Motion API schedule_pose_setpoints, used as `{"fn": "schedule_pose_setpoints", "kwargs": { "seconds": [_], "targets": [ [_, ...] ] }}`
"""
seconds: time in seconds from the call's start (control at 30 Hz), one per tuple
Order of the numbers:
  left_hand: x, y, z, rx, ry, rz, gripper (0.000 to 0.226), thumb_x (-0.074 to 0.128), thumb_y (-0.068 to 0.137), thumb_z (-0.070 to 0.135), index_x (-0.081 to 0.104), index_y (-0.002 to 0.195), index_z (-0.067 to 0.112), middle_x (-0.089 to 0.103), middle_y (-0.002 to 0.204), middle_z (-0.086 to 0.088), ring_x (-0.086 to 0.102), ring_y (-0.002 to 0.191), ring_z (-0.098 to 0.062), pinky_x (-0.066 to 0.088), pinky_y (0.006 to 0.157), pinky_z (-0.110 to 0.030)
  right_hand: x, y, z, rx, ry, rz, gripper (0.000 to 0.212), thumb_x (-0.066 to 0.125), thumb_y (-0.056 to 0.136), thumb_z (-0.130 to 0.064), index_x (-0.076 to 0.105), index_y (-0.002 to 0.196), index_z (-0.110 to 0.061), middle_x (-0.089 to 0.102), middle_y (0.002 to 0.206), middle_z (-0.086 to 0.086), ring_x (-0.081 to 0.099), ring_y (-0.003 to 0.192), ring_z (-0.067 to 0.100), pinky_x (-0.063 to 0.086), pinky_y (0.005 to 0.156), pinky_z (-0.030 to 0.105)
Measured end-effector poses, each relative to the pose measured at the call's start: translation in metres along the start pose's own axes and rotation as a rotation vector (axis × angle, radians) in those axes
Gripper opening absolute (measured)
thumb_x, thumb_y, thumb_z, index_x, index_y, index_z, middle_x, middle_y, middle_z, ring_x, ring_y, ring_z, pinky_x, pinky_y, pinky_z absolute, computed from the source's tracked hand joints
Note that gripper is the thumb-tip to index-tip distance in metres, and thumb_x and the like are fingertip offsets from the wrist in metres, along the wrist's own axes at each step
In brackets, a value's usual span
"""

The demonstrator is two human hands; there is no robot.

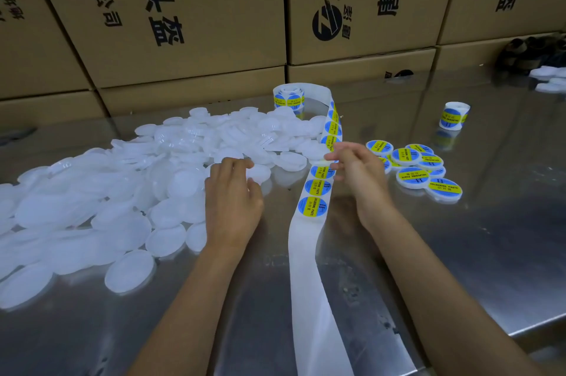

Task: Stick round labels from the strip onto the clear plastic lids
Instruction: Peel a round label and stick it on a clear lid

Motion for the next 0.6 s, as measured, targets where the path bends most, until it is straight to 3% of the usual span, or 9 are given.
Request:
{"fn": "schedule_pose_setpoints", "kwargs": {
  "seconds": [0.07,0.13,0.2,0.27,0.37,0.47,0.53,0.6],
  "targets": [
    [0.013,0.002,-0.002,0.059,0.215,-0.129,0.04,0.057,0.093,0.014,0.059,0.133,0.012,0.053,0.141,-0.007,0.041,0.132,-0.028,0.029,0.107,-0.039,0.018,-0.008,-0.003,-0.135,-0.205,-0.099,0.016,0.056,0.094,-0.012,0.067,0.097,-0.022,0.072,0.095,-0.004,0.062,0.087,0.007,0.048,0.075,0.015],
    [0.024,0.0,-0.004,0.097,0.333,-0.236,0.041,0.052,0.097,0.022,0.058,0.138,0.019,0.041,0.155,-0.004,0.028,0.145,-0.026,0.017,0.115,-0.041,0.038,-0.016,0.001,-0.272,-0.501,-0.224,0.021,0.056,0.094,-0.014,0.068,0.109,-0.022,0.068,0.109,-0.006,0.057,0.104,0.007,0.045,0.089,0.018],
    [0.027,-0.001,-0.004,0.135,0.376,-0.253,0.038,0.049,0.099,0.024,0.062,0.134,0.023,0.039,0.158,-0.001,0.025,0.148,-0.024,0.012,0.116,-0.039,0.05,-0.022,0.008,-0.341,-0.7,-0.305,0.029,0.057,0.093,-0.018,0.065,0.121,-0.025,0.062,0.117,-0.008,0.048,0.117,0.009,0.038,0.097,0.022],
    [0.024,0.0,-0.001,0.152,0.347,-0.207,0.032,0.051,0.098,0.019,0.07,0.123,0.02,0.048,0.153,-0.002,0.032,0.145,-0.025,0.014,0.115,-0.038,0.054,-0.025,0.011,-0.363,-0.754,-0.342,0.033,0.058,0.092,-0.021,0.063,0.124,-0.029,0.057,0.114,-0.012,0.044,0.12,0.008,0.032,0.093,0.019],
    [0.012,0.001,0.005,0.143,0.144,-0.096,0.022,0.057,0.096,0.007,0.075,0.108,0.01,0.066,0.13,-0.005,0.049,0.133,-0.025,0.022,0.109,-0.03,0.055,-0.025,0.013,-0.37,-0.775,-0.37,0.036,0.059,0.093,-0.022,0.061,0.128,-0.031,0.059,0.122,-0.012,0.043,0.122,0.006,0.029,0.093,0.016],
    [0.005,0.002,0.01,0.017,-0.225,-0.095,0.017,0.057,0.099,0.009,0.072,0.105,0.014,0.07,0.109,0.007,0.055,0.102,-0.002,0.029,0.091,-0.001,0.058,-0.026,0.009,-0.385,-0.708,-0.398,0.036,0.06,0.095,-0.023,0.059,0.131,-0.028,0.061,0.128,-0.013,0.045,0.123,0.005,0.032,0.096,0.016],
    [0.011,0.001,0.009,-0.161,-0.506,-0.207,0.016,0.058,0.1,0.014,0.069,0.1,0.025,0.07,0.1,0.017,0.061,0.091,0.0,0.041,0.086,-0.004,0.06,-0.028,0.006,-0.363,-0.569,-0.42,0.029,0.062,0.096,-0.024,0.062,0.124,-0.025,0.065,0.12,-0.013,0.052,0.117,0.005,0.038,0.096,0.018],
    [0.02,-0.002,0.004,-0.359,-0.749,-0.288,0.014,0.059,0.1,0.017,0.071,0.103,0.023,0.074,0.102,0.009,0.07,0.095,-0.012,0.054,0.091,-0.024,0.059,-0.027,0.004,-0.324,-0.459,-0.418,0.014,0.064,0.095,-0.024,0.066,0.109,-0.026,0.068,0.102,-0.016,0.06,0.102,0.002,0.042,0.086,0.016]
  ]
}}
Point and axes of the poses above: each hand's wrist, its own y-axis towards the middle knuckle, its own x-axis out of the palm, z = x × y, the point moved 8 cm from there along y, towards the middle knuckle
